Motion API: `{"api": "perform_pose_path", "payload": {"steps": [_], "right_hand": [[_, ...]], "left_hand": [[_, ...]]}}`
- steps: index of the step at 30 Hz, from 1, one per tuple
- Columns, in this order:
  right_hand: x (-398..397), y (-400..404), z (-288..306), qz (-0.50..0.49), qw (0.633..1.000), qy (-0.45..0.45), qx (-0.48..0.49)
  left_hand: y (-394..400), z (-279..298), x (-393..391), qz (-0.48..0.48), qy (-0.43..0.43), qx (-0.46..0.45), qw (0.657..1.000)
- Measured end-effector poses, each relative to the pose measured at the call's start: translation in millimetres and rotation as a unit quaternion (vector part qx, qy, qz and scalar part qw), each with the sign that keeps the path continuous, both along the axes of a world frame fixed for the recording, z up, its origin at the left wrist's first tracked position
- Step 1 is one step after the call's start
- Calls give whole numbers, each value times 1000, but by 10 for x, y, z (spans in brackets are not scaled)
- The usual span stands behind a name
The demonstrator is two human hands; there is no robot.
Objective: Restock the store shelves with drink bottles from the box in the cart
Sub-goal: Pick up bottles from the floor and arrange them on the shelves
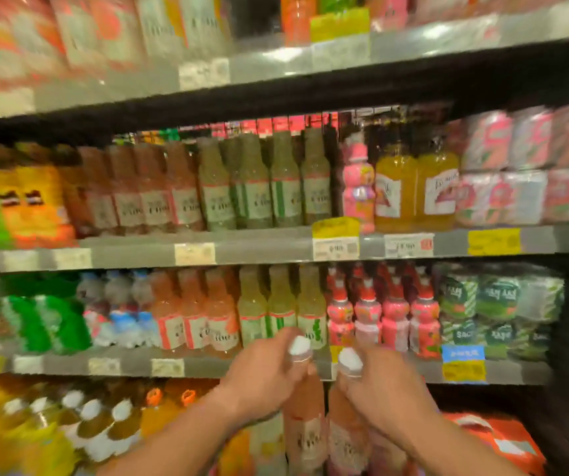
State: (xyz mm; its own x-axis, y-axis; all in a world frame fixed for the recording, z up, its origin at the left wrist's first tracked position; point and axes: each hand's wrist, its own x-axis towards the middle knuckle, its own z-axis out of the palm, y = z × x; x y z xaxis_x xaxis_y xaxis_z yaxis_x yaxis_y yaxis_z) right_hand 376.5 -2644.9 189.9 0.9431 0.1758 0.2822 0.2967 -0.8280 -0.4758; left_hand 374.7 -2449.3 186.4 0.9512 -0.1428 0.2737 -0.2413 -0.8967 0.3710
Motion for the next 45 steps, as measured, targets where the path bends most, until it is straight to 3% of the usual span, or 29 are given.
{"api": "perform_pose_path", "payload": {"steps": [4,8,16,20,24,34,40,45], "right_hand": [[163,427,908,12,996,-93,10],[175,777,1633,11,992,-120,40],[158,1504,2532,-15,972,-176,157],[292,1905,2674,11,958,-203,205],[462,2308,2678,1,950,-219,221],[856,3498,2623,25,951,-246,185],[1107,4117,2629,4,959,-221,178],[1251,4425,2654,-21,970,-166,178]], "left_hand": [[367,892,3,47,-53,-30,997],[747,1664,-55,53,-100,-98,989],[1512,2596,156,94,-204,-207,952],[1945,2735,354,85,-233,-250,936],[2494,2765,587,93,-253,-231,935],[3681,2797,971,58,-271,-199,940],[4079,2778,1136,73,-239,-231,940],[4172,2913,1189,128,-202,-188,953]]}}
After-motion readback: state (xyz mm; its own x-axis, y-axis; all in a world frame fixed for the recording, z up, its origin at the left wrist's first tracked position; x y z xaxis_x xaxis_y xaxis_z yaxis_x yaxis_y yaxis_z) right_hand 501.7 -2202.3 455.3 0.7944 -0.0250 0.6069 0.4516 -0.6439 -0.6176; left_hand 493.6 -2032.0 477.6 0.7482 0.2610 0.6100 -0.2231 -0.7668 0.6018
